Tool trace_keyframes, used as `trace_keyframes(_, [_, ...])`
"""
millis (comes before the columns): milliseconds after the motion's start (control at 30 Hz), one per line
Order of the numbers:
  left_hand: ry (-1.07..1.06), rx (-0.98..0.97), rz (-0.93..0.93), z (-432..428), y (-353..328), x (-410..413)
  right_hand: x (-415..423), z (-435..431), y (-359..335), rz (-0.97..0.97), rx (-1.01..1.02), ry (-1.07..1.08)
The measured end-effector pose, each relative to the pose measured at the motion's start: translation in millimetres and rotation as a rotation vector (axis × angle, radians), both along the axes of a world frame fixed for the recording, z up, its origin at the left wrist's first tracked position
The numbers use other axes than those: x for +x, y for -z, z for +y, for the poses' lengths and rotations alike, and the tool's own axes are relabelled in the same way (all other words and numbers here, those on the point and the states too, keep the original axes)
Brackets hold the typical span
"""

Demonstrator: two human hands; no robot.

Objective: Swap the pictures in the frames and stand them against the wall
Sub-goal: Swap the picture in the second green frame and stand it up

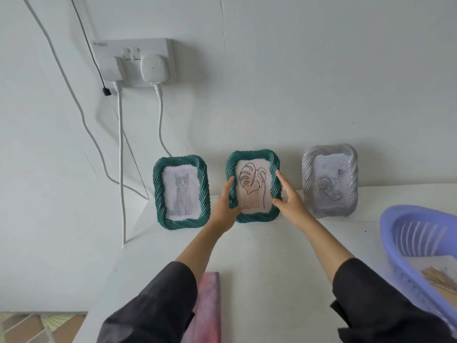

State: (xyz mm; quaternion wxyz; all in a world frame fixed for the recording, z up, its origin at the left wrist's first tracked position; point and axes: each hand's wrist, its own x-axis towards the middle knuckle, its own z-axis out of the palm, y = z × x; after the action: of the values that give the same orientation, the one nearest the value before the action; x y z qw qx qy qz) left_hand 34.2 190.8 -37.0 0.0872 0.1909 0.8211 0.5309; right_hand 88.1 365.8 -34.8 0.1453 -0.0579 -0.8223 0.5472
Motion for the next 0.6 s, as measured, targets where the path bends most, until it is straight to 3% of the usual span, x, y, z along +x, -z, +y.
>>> trace_keyframes(200, [-0.156, 0.095, -0.012, 0, 1, 13, 17, 4, 4, 0.062, -0.013, 0.094])
trace_keyframes(600, [-0.322, 0.264, 0.034, 10, -9, 91, 96, 6, -10, 0.142, -0.181, 0.08])
